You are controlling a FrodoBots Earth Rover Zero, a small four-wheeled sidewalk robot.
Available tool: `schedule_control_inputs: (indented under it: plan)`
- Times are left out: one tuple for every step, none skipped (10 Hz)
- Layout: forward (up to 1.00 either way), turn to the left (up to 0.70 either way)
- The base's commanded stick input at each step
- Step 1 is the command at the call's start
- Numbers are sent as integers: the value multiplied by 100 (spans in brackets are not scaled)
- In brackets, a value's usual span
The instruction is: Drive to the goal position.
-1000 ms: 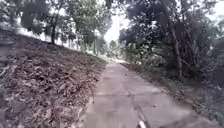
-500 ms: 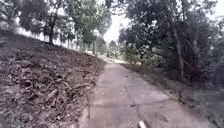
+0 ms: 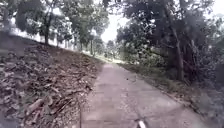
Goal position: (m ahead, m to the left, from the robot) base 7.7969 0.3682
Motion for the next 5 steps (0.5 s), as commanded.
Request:
schedule_control_inputs:
  plan:
    - [70, 0]
    - [70, 0]
    - [70, 0]
    - [70, 0]
    - [70, 0]
